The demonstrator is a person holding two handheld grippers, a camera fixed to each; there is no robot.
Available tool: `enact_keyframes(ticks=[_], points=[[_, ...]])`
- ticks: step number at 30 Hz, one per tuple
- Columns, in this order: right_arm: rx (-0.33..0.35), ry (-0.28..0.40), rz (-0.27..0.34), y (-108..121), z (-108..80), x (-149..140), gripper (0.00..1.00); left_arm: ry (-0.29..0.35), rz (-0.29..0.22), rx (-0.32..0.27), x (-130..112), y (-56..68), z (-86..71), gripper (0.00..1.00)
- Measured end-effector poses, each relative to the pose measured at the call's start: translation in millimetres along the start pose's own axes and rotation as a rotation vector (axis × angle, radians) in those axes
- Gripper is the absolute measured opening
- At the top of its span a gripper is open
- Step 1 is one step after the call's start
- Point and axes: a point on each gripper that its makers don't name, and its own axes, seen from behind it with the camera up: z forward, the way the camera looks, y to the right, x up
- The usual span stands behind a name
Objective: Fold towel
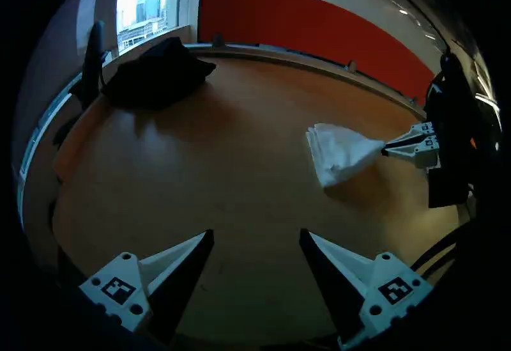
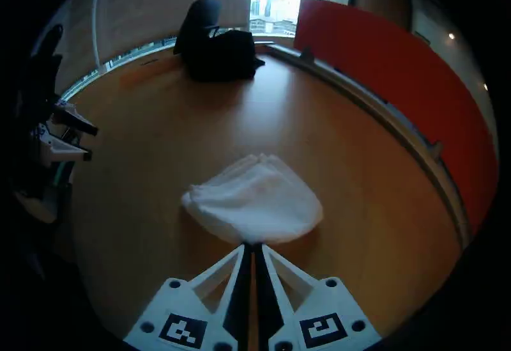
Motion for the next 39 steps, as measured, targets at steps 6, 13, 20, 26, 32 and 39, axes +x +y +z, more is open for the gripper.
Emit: enact_keyframes(ticks=[6, 13, 20, 26, 32, 39], points=[[0.0, 0.058, -0.023, 14.2, -9.2, 49.4, 0.04, 0.027, 0.011, -0.005, 14.8, 1.5, -2.3, 1.0], [-0.031, 0.11, -0.089, 33.5, -33.9, 98.2, 0.04, 0.063, 0.038, -0.022, 36.2, 9.1, -6.4, 1.0], [-0.067, 0.111, -0.113, 54.2, -63.7, 109.5, 0.04, 0.078, 0.056, -0.044, 45.3, 18.6, -7.8, 1.0], [-0.096, 0.107, -0.078, 76.3, -90.3, 96.8, 0.04, 0.075, 0.066, -0.057, 46.8, 24.5, -6.7, 1.0], [-0.126, 0.097, -0.036, 101.1, -115.5, 73.1, 0.04, 0.073, 0.075, -0.065, 48.7, 29.0, -5.9, 1.0], [-0.176, 0.066, 0.001, 136.4, -150.9, 38.4, 0.04, 0.063, 0.085, -0.065, 48.8, 34.0, -3.7, 1.0]])
